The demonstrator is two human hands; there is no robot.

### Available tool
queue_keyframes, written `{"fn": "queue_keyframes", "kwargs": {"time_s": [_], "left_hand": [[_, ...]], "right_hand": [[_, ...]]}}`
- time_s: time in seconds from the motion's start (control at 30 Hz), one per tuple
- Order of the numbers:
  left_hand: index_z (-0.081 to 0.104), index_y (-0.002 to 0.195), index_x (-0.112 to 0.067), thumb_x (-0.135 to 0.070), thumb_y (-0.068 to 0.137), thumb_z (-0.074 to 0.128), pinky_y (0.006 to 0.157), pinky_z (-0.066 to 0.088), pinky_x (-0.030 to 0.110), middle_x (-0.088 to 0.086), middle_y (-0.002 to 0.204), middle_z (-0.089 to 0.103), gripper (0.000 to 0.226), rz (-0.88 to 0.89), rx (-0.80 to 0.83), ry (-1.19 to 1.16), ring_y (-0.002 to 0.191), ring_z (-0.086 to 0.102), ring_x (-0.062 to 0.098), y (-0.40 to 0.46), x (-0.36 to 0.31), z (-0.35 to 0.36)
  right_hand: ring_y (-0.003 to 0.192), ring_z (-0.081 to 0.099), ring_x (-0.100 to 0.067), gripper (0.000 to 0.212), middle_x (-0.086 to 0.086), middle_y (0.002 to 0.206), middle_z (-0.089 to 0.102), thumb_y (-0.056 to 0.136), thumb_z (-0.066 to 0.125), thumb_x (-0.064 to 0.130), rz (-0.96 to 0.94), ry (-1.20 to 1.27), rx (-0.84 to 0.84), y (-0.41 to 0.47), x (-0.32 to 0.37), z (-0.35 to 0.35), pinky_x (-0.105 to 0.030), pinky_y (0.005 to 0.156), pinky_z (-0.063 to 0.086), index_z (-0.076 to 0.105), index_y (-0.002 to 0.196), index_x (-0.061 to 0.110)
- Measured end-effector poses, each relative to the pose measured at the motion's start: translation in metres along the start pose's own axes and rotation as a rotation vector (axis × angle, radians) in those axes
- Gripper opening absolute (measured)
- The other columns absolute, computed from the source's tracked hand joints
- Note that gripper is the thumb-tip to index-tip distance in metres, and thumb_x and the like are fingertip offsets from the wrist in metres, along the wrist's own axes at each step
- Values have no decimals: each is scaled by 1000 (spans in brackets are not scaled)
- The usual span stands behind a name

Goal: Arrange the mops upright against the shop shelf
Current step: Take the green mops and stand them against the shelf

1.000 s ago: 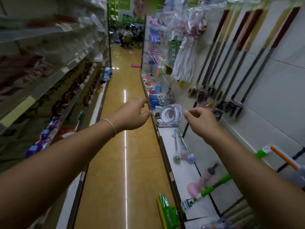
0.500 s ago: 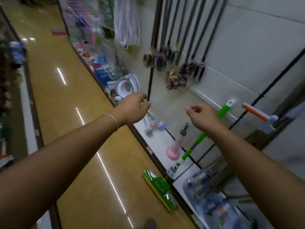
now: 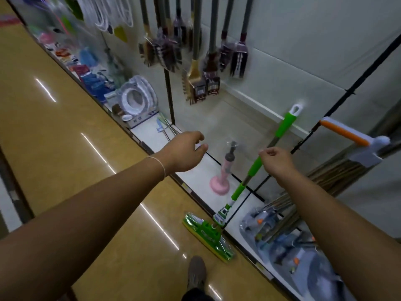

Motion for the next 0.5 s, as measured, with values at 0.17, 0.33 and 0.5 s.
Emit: {"fn": "queue_keyframes", "kwargs": {"time_s": [0.17, 0.33, 0.5], "left_hand": [[56, 129, -8, -30, 99, 48, 89, 43, 29, 12, 125, 62, 38, 46, 55, -50, 112, 58, 26, 43, -5, 45], [55, 130, -11, -27, 98, 49, 89, 44, 29, 11, 125, 62, 36, 145, 111, -67, 109, 58, 24, 80, -13, 89], [56, 128, -12, -26, 97, 50, 90, 47, 35, 11, 123, 62, 34, 206, 156, -98, 107, 58, 26, 114, -6, 123]], "right_hand": [[96, 64, -35, 27, -12, 89, 64, 90, 64, 31, 83, 9, -31, 50, -37, -1, -41, 87, 51, 54, 66, 22], [77, 61, -32, 36, -8, 66, 56, 91, 64, 33, 154, 9, -51, 92, -65, 4, -44, 81, 53, 51, 62, 18], [91, 58, -29, 27, -12, 89, 61, 93, 59, 44, 216, -2, -45, 130, -83, 12, -38, 85, 48, 63, 84, 19]]}}
Point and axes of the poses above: each hand's wrist, its own y-axis towards the middle knuckle, its own z-axis out of the palm, x = y × z, the point moved 9 cm from there along y, towards the middle knuckle
